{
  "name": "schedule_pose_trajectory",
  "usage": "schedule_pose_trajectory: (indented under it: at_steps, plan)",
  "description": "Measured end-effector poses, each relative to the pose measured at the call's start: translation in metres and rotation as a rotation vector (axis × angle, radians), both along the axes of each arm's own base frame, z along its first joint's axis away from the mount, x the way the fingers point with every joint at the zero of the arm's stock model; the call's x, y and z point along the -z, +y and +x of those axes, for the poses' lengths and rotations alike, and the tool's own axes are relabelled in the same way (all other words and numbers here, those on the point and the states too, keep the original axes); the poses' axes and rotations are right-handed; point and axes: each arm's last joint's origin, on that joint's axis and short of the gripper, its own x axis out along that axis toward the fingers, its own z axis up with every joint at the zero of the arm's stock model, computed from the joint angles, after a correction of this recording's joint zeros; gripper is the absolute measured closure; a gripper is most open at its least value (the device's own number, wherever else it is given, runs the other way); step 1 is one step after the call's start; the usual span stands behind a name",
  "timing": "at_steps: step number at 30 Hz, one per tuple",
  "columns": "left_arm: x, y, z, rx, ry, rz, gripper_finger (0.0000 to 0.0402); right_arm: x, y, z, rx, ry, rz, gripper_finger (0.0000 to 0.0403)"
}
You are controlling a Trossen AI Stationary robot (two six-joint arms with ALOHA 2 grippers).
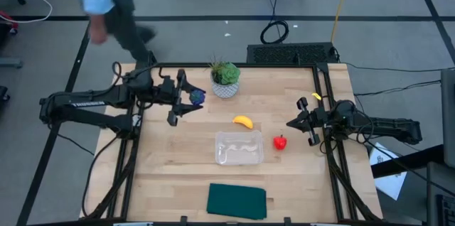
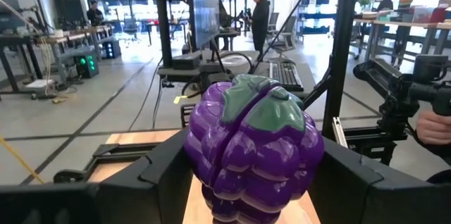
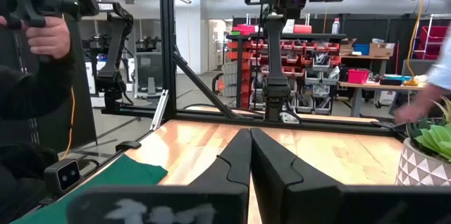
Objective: Pick and placing Produce into tupperware
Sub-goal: Put the grapes into the transparent bin
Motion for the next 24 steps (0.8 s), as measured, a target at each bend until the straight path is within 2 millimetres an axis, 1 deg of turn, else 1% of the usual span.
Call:
schedule_pose_trajectory:
  at_steps: [5,10,16,24]
  plan:
    - [-0.006,0.003,0.017,0.0,0.045,-0.011,0.017,0.0,0.0,0.0,0.0,0.0,0.001,0.0403]
    - [-0.007,0.006,0.035,0.0,0.11,-0.021,0.017,0.0,0.0,0.0,-0.001,0.0,0.001,0.0403]
    - [-0.012,0.009,0.055,0.002,0.118,0.005,0.017,0.0,0.0,0.0,-0.001,0.0,0.001,0.0403]
    - [-0.022,0.011,0.078,0.056,0.112,0.02,0.017,0.0,0.0,0.0,-0.001,0.001,0.001,0.0403]
